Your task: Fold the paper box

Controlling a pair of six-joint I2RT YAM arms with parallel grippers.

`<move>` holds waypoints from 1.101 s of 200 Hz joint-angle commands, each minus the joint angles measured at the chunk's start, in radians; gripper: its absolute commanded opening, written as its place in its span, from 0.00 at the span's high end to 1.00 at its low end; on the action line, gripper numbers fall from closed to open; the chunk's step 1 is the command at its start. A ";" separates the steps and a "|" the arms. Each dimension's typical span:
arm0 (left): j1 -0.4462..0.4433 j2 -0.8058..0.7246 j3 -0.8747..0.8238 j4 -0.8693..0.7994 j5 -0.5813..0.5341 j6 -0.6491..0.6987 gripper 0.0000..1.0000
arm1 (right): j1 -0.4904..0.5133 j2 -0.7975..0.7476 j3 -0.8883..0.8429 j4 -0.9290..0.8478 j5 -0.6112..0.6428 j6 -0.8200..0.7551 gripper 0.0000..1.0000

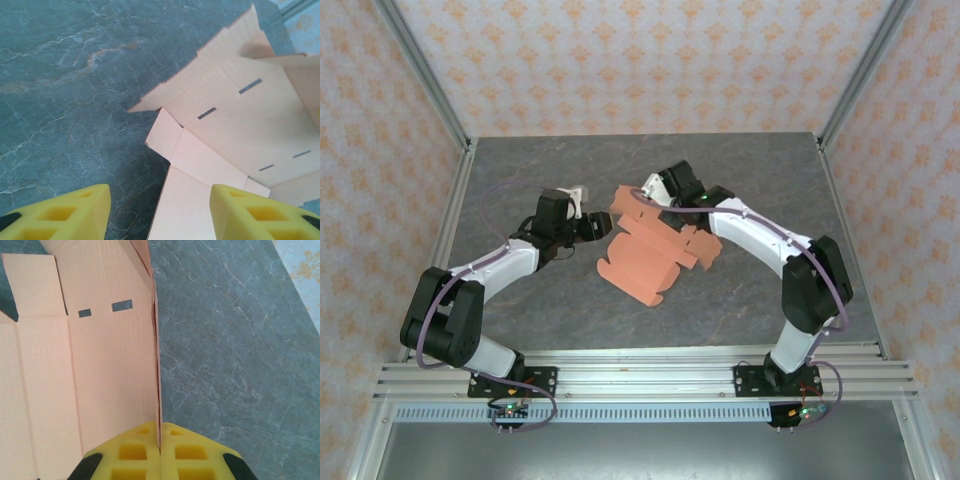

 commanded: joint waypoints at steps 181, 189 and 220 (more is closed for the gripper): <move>-0.116 0.312 0.321 -0.179 0.025 0.363 0.45 | -0.086 0.056 0.184 -0.201 -0.224 0.020 1.00; -0.121 0.308 0.318 -0.176 0.030 0.360 0.47 | -0.086 0.060 0.188 -0.201 -0.218 0.023 1.00; -0.142 0.289 0.297 -0.135 0.071 0.341 0.55 | -0.085 0.068 0.184 -0.182 -0.216 0.047 1.00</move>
